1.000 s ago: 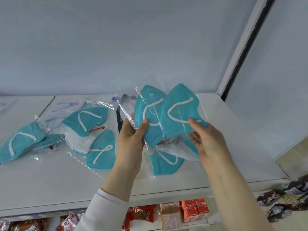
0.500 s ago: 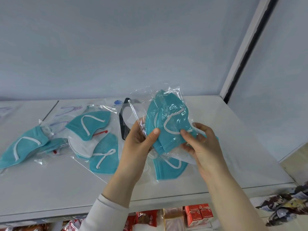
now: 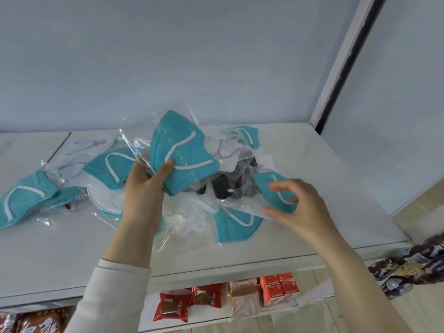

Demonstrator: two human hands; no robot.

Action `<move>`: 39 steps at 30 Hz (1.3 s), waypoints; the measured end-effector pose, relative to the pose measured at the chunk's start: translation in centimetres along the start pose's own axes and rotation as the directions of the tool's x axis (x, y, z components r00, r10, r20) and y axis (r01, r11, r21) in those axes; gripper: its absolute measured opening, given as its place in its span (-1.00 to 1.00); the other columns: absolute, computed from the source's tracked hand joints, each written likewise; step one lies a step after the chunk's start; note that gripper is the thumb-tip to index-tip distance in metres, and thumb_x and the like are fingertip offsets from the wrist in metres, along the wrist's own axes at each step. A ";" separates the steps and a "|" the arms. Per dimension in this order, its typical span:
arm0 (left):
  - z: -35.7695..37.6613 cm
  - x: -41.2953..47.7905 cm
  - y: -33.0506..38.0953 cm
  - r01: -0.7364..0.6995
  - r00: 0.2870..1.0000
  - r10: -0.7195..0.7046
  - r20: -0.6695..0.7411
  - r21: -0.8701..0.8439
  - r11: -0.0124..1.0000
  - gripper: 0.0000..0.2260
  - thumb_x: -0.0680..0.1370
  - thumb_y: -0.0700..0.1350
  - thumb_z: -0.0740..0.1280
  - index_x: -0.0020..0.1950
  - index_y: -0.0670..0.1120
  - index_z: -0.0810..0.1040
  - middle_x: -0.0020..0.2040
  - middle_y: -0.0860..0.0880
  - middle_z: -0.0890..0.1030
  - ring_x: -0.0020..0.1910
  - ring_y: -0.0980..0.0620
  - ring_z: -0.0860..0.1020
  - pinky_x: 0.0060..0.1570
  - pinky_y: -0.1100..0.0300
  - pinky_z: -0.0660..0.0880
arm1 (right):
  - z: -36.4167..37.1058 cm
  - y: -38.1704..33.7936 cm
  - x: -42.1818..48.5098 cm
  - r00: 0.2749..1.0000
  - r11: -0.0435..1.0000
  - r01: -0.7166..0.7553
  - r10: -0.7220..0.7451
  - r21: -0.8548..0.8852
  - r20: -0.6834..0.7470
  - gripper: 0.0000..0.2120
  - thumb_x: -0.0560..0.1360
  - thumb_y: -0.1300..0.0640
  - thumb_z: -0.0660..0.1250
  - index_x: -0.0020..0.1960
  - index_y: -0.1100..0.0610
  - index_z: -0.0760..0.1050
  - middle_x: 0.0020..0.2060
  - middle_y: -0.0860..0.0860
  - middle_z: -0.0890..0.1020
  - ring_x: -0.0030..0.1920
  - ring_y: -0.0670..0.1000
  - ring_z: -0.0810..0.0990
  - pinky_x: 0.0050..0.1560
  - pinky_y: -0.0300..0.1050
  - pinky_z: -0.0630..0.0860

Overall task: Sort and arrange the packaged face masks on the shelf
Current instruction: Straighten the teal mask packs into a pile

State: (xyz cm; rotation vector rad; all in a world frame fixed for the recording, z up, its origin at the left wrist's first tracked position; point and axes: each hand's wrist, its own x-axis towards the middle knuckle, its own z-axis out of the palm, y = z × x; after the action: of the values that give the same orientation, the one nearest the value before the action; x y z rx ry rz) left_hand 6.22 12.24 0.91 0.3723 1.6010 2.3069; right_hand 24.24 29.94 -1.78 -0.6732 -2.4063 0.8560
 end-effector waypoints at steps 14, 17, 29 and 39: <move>-0.3 -0.4 -0.2 0.027 0.998 -0.029 -0.054 -0.041 0.999 -0.73 0.56 -0.26 0.27 0.26 -0.20 0.45 0.09 -0.07 0.62 0.02 0.02 0.63 -0.12 0.31 0.56 | 2.0 0.2 -1.3 0.893 0.855 0.444 -0.398 -0.268 0.210 -0.42 0.25 -0.39 0.21 0.05 -0.02 0.63 -0.02 -0.08 0.54 0.12 -0.07 0.32 0.13 -0.11 0.34; -0.1 -0.5 -0.5 0.032 0.998 -0.033 -0.044 -0.029 0.999 -0.71 0.56 -0.25 0.28 0.28 -0.22 0.45 0.11 -0.08 0.62 0.04 0.00 0.62 -0.08 0.27 0.57 | 1.7 0.4 -0.7 0.939 0.918 0.339 -0.342 -0.206 0.018 -0.45 0.36 -0.33 0.21 0.08 0.06 0.60 -0.03 -0.01 0.57 0.07 -0.08 0.35 0.14 -0.33 0.27; 3.2 -1.0 -2.4 0.120 0.989 -0.124 0.076 0.058 0.991 -0.72 0.54 -0.26 0.31 0.25 -0.17 0.47 0.11 -0.12 0.62 0.10 -0.11 0.60 0.12 0.00 0.52 | -2.9 4.1 3.5 0.916 0.912 -0.401 0.395 -0.086 -0.078 -0.21 0.39 0.02 0.46 0.49 0.12 0.14 0.35 0.15 0.34 0.34 0.14 0.32 0.31 -0.05 0.26; 5.4 -2.6 -3.1 0.134 0.985 -0.136 0.104 0.021 0.991 -0.78 0.53 -0.25 0.32 0.16 -0.07 0.49 0.02 -0.03 0.65 -0.02 0.00 0.64 -0.11 0.16 0.59 | -2.8 -1.7 1.0 0.811 0.306 -0.106 0.578 0.946 -0.096 -0.91 0.49 0.28 0.29 -0.05 0.12 0.48 -0.12 0.03 0.63 -0.12 -0.06 0.65 -0.15 -0.20 0.58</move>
State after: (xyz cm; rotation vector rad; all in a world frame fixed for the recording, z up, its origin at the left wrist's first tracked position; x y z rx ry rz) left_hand 10.94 16.85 -0.23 0.3703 1.5425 2.1407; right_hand 24.64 30.60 1.51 -0.7878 -1.0098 1.8006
